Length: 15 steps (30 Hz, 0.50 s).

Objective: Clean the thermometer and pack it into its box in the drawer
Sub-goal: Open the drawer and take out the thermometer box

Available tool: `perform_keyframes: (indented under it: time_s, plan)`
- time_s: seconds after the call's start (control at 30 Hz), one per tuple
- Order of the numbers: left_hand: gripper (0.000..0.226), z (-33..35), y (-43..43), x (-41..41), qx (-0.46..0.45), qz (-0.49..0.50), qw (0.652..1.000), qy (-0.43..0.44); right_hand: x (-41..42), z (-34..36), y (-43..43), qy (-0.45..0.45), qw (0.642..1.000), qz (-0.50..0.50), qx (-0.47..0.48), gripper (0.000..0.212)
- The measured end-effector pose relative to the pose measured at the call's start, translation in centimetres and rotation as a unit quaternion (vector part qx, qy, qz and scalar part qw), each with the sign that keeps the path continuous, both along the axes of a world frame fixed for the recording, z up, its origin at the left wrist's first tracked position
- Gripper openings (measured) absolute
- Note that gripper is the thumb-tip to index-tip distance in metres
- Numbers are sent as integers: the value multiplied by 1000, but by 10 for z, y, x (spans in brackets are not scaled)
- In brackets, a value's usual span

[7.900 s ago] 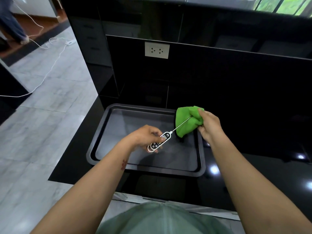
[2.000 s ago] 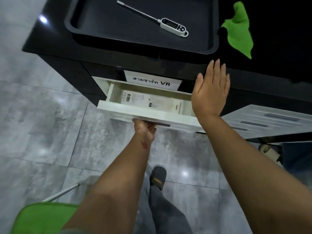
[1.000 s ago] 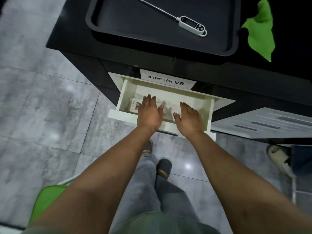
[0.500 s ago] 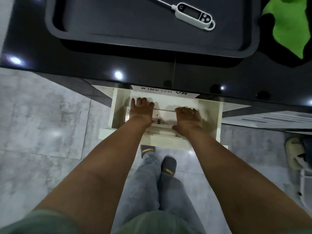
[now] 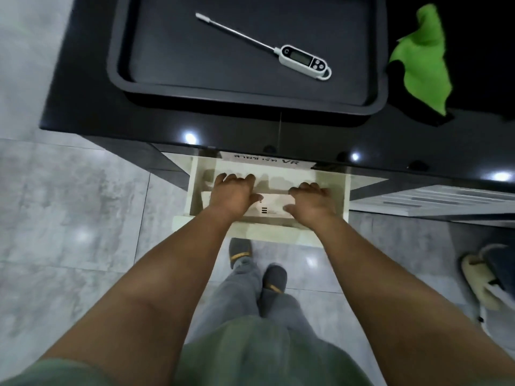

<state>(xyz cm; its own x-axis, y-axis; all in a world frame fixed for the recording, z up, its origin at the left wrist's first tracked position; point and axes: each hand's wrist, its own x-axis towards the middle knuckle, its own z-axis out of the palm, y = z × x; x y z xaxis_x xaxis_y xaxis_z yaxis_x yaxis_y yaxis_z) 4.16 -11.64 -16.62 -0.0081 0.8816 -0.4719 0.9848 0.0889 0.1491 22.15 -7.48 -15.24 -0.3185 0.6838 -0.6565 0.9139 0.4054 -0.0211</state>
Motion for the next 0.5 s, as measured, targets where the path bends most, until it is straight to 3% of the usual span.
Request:
perform_keyframes:
  time_s: [0.2,0.37,0.5]
  plan:
    - [40,63,-29,8,143,11,990,-7,15,68,-6,41,999,5,7,37]
    - [38,116,-44,7,249,25,968,-31,28,115,-10,156,986,-59,-27,58]
    - [33,139,-49,8,399,77,913,-37,34,142,-7,225,972,-52,-29,36]
